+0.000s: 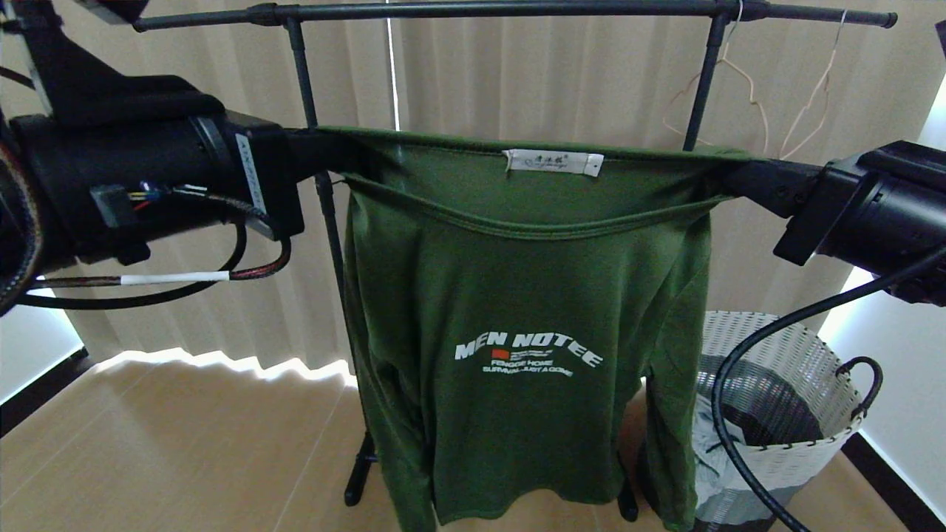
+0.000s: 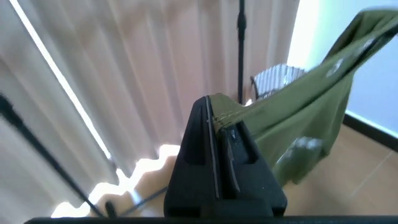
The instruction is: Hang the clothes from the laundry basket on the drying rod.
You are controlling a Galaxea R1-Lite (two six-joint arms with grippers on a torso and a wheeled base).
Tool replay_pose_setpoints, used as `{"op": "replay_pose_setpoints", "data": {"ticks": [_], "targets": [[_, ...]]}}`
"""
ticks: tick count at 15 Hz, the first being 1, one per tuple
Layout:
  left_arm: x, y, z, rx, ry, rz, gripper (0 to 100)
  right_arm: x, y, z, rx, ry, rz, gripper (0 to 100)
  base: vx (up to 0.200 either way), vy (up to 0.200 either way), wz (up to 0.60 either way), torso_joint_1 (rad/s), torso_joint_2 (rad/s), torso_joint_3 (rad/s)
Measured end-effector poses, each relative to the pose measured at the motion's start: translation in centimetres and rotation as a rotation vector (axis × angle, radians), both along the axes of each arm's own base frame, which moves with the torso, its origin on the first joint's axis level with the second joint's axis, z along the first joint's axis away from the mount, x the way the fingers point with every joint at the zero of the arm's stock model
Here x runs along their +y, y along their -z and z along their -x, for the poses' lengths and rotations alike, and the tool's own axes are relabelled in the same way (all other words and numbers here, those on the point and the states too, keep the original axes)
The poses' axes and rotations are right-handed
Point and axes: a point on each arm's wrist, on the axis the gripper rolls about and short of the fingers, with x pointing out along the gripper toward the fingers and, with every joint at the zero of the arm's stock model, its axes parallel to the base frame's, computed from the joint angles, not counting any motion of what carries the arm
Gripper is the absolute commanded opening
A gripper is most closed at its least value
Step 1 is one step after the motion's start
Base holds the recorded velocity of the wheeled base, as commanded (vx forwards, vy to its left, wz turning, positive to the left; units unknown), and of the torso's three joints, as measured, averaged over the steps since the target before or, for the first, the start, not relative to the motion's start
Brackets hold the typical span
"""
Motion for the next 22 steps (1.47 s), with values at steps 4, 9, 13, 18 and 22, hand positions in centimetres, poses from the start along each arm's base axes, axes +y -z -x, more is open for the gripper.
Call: {"op": "replay_pose_setpoints", "data": {"ticks": [4,9,13,18,22], "targets": [[-0.7,0.0,-0.5,0.004,0.008,-0.003,0,-0.1,-0.4,0.2,-0.031,0.0,-0.02,0,0.0,0.0,0.0,0.0,0.0,0.0],[-1.3,0.9,-1.1,0.035,-0.032,-0.024,0,-0.3,-0.3,0.5,-0.04,0.002,-0.022,0,0.0,0.0,0.0,0.0,0.0,0.0],[-1.7,0.7,-1.9,0.044,-0.098,0.001,0,-1.2,-0.1,2.3,-0.049,-0.007,-0.026,0,0.0,0.0,0.0,0.0,0.0,0.0],[-3.1,-0.4,-4.0,0.048,-0.137,0.07,0,-2.7,1.2,5.9,-0.065,-0.223,-0.008,0,0.0,0.0,0.0,0.0,0.0,0.0],[-4.1,0.3,-5.4,0.041,-0.135,0.071,0,-3.3,1.5,7.4,-0.085,-0.281,-0.008,0,0.0,0.0,0.0,0.0,0.0,0.0]]}}
